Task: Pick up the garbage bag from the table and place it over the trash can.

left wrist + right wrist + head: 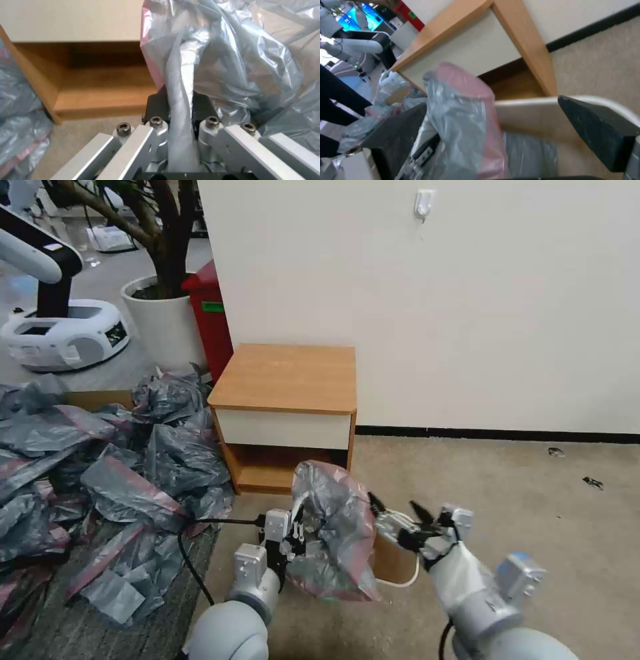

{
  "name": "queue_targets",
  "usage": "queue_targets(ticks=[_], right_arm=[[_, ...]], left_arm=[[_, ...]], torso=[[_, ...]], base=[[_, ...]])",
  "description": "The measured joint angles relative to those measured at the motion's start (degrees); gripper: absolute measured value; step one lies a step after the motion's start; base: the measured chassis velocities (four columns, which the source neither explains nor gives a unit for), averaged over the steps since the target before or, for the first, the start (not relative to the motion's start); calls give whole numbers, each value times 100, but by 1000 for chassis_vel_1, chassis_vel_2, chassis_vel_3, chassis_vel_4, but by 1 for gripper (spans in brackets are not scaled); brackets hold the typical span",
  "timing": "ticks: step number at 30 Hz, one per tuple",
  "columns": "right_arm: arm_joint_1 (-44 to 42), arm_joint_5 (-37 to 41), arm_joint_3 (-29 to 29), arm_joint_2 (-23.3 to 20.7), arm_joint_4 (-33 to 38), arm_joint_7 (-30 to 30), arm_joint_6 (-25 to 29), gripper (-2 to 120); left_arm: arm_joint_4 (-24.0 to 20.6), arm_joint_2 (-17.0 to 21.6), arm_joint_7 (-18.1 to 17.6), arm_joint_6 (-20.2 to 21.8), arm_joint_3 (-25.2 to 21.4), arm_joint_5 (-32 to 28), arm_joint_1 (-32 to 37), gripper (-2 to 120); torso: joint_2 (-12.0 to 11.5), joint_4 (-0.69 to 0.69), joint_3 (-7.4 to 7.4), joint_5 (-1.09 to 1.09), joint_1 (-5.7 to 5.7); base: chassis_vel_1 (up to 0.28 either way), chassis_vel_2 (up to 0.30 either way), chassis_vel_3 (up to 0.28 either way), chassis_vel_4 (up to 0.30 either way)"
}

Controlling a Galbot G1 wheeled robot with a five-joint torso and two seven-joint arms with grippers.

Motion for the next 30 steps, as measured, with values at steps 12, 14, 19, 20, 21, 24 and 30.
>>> queue_targets(ticks=[12,14,19,20,21,24,30], right_arm=[[315,838,-155,90,-263,88,-17,82],[336,913,-153,90,-264,79,-17,78],[374,971,-164,98,-274,24,-13,60],[380,970,-179,106,-281,5,-10,55],[385,962,-188,115,-289,-13,-6,52],[390,913,-199,126,-304,-38,2,41],[396,618,-181,115,-302,-140,-7,18]], left_arm=[[-15,-77,122,-78,-54,-133,-132,7],[-18,-83,125,-78,-54,-154,-134,7],[-41,-108,126,-78,-71,-217,-122,7],[-51,-112,126,-78,-82,-243,-112,7],[-66,-115,126,-77,-94,-276,-95,7],[-99,-115,126,-70,-126,-330,-61,7],[-152,-140,101,-39,-182,-503,44,7]], torso=[[0,0,0,0,0],[0,-1,0,0,0],[0,0,0,0,0],[0,0,0,0,0],[0,0,0,0,0],[0,-1,0,0,0],[0,-1,-1,0,0]], base=[[0,0,0,0],[0,0,0,0],[0,0,0,0],[0,0,0,0],[0,0,0,0],[0,0,0,0],[0,0,0,0]])
